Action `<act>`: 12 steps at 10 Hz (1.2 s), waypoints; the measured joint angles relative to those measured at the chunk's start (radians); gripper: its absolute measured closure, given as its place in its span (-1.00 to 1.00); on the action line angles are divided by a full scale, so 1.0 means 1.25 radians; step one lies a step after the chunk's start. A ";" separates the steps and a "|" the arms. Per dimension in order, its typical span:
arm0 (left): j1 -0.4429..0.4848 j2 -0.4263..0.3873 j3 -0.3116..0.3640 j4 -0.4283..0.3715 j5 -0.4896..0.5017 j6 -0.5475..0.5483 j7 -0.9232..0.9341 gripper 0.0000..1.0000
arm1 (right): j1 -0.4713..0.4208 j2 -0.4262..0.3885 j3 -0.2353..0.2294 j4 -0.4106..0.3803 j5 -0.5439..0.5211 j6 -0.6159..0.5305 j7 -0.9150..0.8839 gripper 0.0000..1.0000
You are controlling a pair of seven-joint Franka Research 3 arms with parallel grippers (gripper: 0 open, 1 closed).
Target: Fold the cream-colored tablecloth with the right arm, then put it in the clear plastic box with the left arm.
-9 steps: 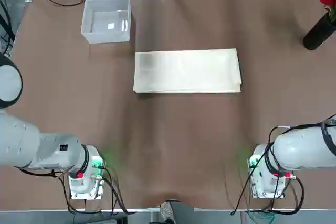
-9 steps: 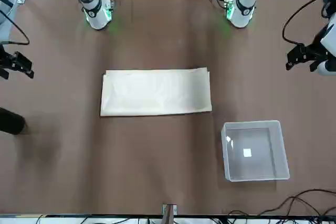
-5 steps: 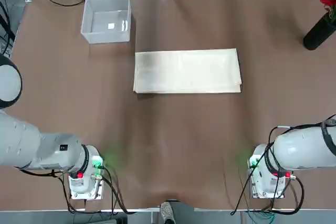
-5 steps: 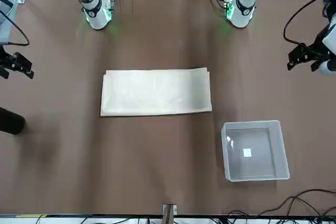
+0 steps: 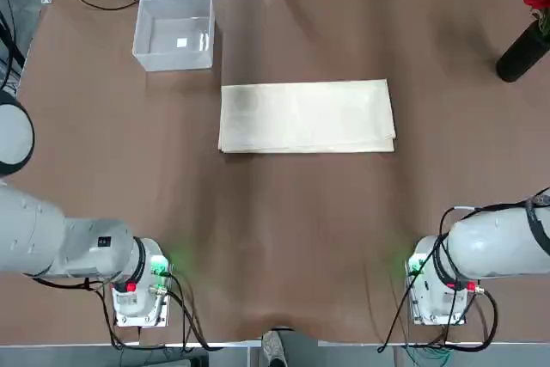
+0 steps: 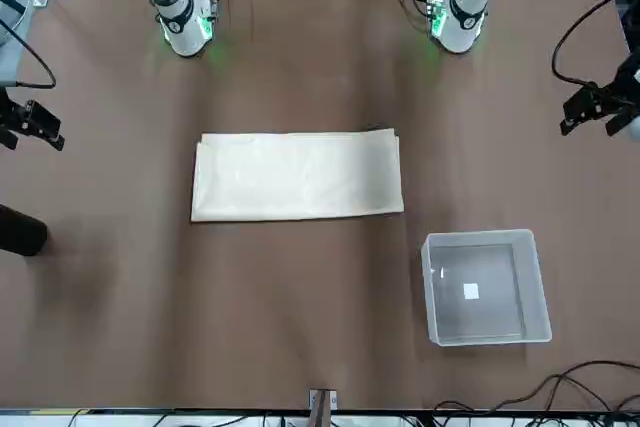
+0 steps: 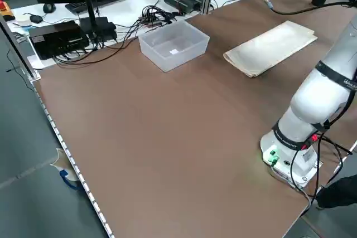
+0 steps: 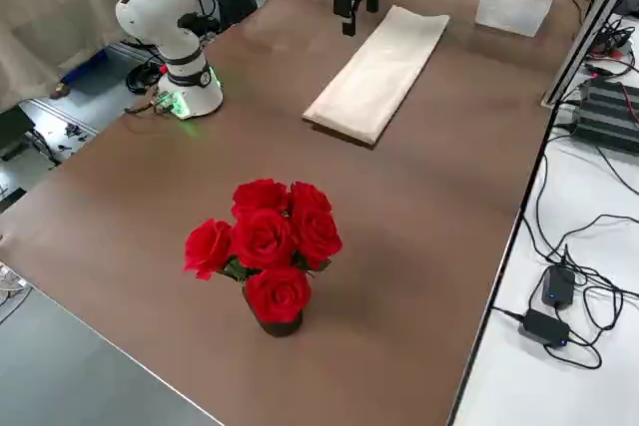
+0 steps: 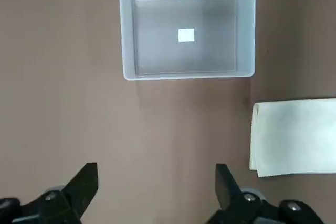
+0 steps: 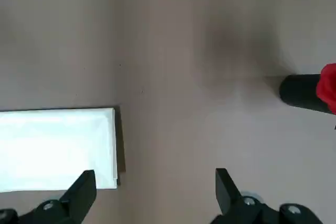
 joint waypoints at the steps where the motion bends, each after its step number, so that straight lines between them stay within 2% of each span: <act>1: 0.000 0.000 -0.002 0.000 0.000 0.000 0.000 -0.97 | 0.000 0.000 0.000 0.000 0.000 0.000 0.000 -1.00; 8: 0.000 -0.003 -0.005 0.000 0.000 -0.008 0.000 -0.97 | -0.012 0.004 -0.001 -0.010 0.000 -0.034 0.002 -1.00; 12: 0.000 -0.003 -0.005 0.001 0.000 -0.009 0.000 -0.97 | -0.014 0.047 -0.001 -0.021 0.000 -0.051 0.002 -1.00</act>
